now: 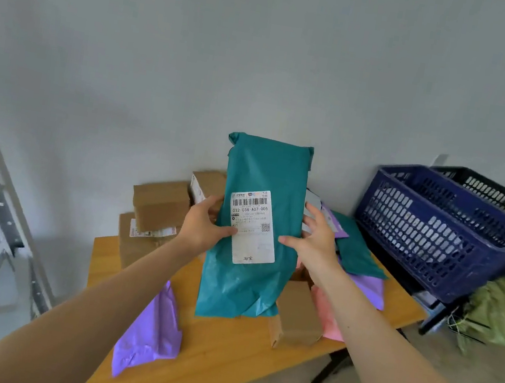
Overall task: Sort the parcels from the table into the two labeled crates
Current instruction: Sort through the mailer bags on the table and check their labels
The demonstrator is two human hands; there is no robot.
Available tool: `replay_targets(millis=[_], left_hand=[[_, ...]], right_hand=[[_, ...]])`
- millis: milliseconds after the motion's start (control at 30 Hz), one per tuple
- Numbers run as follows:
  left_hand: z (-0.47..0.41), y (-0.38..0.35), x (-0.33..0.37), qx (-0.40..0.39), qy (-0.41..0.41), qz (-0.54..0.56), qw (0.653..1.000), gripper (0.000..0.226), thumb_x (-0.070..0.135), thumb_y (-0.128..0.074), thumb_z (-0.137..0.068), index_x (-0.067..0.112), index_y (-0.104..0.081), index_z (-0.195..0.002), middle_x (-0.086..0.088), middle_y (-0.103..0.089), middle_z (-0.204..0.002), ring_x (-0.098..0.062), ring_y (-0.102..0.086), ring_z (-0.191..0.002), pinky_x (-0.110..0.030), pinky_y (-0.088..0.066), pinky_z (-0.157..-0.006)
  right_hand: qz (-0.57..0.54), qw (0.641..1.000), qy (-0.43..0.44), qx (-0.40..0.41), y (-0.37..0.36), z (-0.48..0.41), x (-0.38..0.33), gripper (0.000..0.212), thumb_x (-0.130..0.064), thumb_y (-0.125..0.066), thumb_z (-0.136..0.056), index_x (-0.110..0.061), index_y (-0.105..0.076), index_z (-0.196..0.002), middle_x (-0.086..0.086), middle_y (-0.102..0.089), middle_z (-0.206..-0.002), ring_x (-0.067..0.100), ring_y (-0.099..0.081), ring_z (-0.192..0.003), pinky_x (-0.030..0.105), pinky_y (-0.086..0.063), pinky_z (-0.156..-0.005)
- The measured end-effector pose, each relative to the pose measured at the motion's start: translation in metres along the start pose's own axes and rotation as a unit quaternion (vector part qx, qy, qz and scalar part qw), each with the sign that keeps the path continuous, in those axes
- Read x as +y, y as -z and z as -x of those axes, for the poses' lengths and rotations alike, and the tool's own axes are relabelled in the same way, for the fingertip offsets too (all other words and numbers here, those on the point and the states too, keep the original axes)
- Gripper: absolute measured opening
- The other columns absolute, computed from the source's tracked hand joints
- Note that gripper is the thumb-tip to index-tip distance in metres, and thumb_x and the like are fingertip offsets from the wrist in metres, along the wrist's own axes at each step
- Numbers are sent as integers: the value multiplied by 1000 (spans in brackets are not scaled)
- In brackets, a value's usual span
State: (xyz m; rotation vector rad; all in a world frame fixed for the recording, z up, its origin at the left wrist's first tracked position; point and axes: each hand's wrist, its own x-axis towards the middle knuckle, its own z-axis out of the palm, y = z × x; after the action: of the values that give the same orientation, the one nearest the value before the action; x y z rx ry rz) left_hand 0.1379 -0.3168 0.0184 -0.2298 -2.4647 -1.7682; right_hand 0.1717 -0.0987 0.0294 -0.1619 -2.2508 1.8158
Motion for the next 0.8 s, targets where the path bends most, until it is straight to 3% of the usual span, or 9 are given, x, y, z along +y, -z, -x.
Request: replay_targets(millis=[133,200,300,367,467,567,667,800], left_hand=[[-8,-35,25,-30,-33,-2,999,69,8,-81,-73,19,-51,-134,13,-59,-96,-11,-59,-91,-20,-51,-70],[-11,-57,39,-50,-47,-9,998,69,9,-82,-74,17,-51,-135,8,-60,-100,-12,-58,-92,-28,-54,-77],[-13,-94,57,-81,-52,-7,995,68,8,-81,-74,15,-51,-135,1,-61,-100,-19,-60,-95,-37,-55,-85],[-13,-120,69,-101,-59,-12,993,69,9,-82,-74,16,-50,-135,-2,-61,-102,-18,-60,-93,-29,-55,-77],[-7,-164,88,-132,-67,-13,989,68,11,-81,-76,19,-49,-135,-1,-59,-102,-17,-59,-91,-16,-50,-63],[4,-210,107,-152,-78,-12,985,69,9,-81,-75,19,-48,-135,-5,-59,-104,-21,-59,-93,-31,-56,-74],[19,-257,126,-163,-93,-14,982,70,7,-81,-73,18,-49,-134,-7,-59,-109,-17,-57,-86,-23,-51,-70],[39,-321,151,-182,-99,-18,978,71,6,-81,-73,15,-48,-136,-6,-59,-109,-24,-58,-98,-36,-52,-84]], right_hand=[[-2,999,15,43,43,3,-6,80,15,-77,-67,-25,-46,-129,-10,-58,-112,0,-57,-98,10,-49,-67],[-3,998,17,67,67,7,-7,79,17,-77,-66,-24,-46,-127,-10,-57,-108,-6,-55,-94,6,-48,-65],[-1,996,6,93,108,14,-7,84,16,-77,-67,-14,-43,-138,-3,-58,-115,11,-59,-104,20,-54,-78],[4,994,0,106,135,19,-5,85,15,-77,-69,-12,-41,-141,4,-57,-126,21,-56,-115,33,-52,-91],[7,991,-9,132,180,29,3,85,14,-76,-70,-12,-40,-142,8,-55,-133,22,-54,-116,31,-50,-87],[9,988,-8,156,227,40,14,83,13,-77,-70,-15,-43,-140,1,-56,-127,15,-52,-110,18,-48,-77],[19,984,-10,180,277,52,27,82,12,-78,-69,-12,-43,-139,2,-54,-130,15,-49,-115,30,-48,-93],[22,981,-18,192,343,65,41,80,10,-79,-70,-13,-43,-138,1,-53,-132,15,-49,-117,27,-45,-89]])
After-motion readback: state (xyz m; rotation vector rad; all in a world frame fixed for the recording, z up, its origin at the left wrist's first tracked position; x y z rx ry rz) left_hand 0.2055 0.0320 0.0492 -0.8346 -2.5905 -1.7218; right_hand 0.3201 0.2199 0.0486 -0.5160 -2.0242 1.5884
